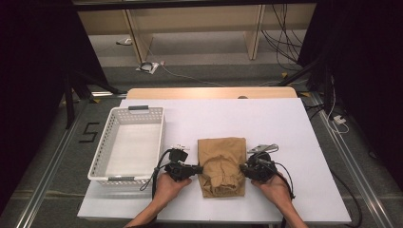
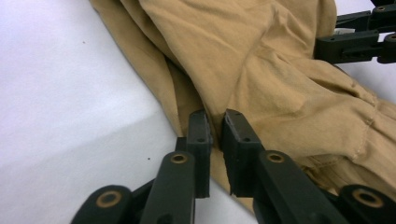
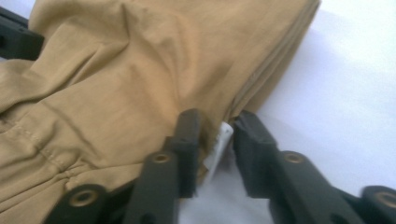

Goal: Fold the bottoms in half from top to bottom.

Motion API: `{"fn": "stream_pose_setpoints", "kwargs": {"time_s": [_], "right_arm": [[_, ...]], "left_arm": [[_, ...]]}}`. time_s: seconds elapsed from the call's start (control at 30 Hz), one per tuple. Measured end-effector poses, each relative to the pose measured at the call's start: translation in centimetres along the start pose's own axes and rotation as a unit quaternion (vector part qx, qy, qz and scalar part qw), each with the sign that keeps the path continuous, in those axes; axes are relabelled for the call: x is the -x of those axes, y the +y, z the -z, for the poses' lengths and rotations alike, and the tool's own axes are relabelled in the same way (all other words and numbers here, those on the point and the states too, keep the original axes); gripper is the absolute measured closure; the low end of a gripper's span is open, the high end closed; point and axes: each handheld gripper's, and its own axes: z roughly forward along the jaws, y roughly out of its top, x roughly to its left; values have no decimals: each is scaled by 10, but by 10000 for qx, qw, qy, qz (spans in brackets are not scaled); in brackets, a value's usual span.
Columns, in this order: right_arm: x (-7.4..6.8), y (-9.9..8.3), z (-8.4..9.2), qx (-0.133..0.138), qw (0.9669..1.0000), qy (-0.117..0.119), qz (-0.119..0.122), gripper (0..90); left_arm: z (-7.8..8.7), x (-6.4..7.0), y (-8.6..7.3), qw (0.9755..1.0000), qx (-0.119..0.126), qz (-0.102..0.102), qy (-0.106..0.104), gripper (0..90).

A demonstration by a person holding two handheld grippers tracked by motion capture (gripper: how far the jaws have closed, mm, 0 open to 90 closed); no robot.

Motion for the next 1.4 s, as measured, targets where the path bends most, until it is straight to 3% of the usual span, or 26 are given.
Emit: {"fn": "stream_pose_setpoints", "kwargs": {"time_s": [0.13,0.27,0.57,0.73,0.9,1.03,1.4], "right_arm": [[5,-1,5,114,9998,4,-164,535],[6,-1,5,94,9995,31,-285,472],[4,0,-2,-84,9992,96,-370,438],[1,0,-4,-130,9991,179,-372,443],[0,0,-6,-156,9985,273,-442,475],[-1,0,-7,-202,9982,300,-480,519],[1,-2,-5,-218,9963,472,-685,809]], "left_arm": [[5,2,2,9997,100,93,179,645],[8,2,4,9991,185,159,344,516],[0,0,7,9985,129,391,358,457],[-6,6,8,9990,78,280,337,533],[-9,4,6,9993,113,131,317,739],[-10,1,5,9996,116,134,211,851],[-9,1,3,9998,127,42,161,880]]}}
